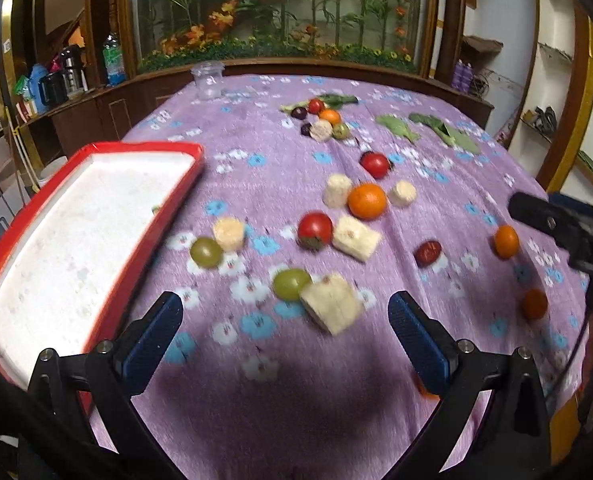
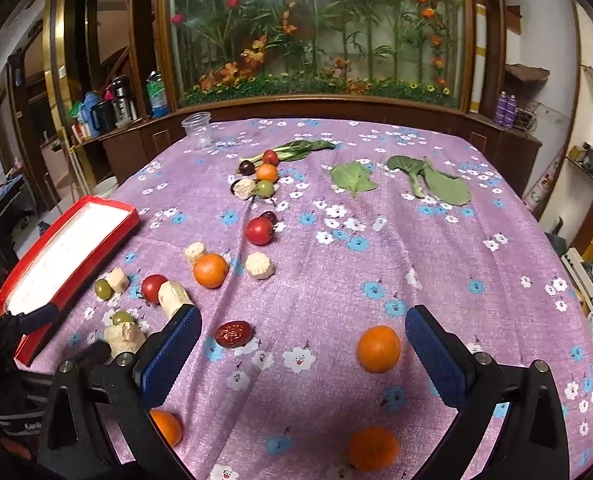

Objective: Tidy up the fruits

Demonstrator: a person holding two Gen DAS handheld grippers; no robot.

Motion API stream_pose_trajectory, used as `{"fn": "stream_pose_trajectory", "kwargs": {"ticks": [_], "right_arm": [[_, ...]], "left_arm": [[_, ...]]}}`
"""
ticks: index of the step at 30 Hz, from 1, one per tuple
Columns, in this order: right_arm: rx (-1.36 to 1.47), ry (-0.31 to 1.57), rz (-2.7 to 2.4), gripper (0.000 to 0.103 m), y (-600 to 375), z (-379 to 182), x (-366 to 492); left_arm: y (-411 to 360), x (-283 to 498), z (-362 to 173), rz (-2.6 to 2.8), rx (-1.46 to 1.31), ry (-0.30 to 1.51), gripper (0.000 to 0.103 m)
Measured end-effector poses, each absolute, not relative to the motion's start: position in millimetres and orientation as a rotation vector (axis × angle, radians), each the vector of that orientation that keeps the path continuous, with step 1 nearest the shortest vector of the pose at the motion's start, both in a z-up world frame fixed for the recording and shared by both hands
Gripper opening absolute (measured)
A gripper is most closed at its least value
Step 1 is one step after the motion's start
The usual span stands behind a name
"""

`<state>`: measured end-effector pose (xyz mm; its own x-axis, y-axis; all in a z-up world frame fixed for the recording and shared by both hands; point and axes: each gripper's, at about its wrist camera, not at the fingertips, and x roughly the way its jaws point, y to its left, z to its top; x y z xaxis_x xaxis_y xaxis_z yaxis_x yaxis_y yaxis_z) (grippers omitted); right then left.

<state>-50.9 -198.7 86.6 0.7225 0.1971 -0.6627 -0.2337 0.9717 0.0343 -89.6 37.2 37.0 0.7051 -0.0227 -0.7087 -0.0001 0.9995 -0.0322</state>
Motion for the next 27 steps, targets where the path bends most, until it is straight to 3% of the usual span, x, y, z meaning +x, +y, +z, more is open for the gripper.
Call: {"fn": "stream_pose_trajectory", "kwargs": {"ticks": [6,10,13,15,18,24,27], "right_arm": [[-0.045,0.770,0.314,0.085,-194.0,75.2,-45.0],[-0.031,0.818,0.369,0.067,-190.5,65.8,-39.4],[-0.047,0.832,0.401,0.061,-184.0,61.8,-37.1],[-0.051,0.851,0.441,0.056,-178.7,58.0,-33.9],[-0.061,0.885,0.476,0.047,-171.4,49.9,-27.5],[-0.097,0.925,0.507,0.046,-157.6,34.8,-17.5],[-0.113,0.941,0.507,0.038,-152.6,27.7,-12.8]], "left_arm": [[12.6,-107.3,29.9,-0.114,-0.013,0.821,0.102],[-11.3,-114.0,28.8,-0.196,0.022,0.837,0.095],[-27.4,-115.3,26.1,-0.254,0.047,0.854,0.077],[-35.6,-115.3,22.2,-0.283,0.055,0.869,0.051],[-40.3,-114.1,18.4,-0.318,0.036,0.880,0.033],[-42.8,-115.2,19.0,-0.328,0.041,0.864,0.031],[-40.5,-113.2,19.3,-0.331,0.033,0.867,0.031]]}}
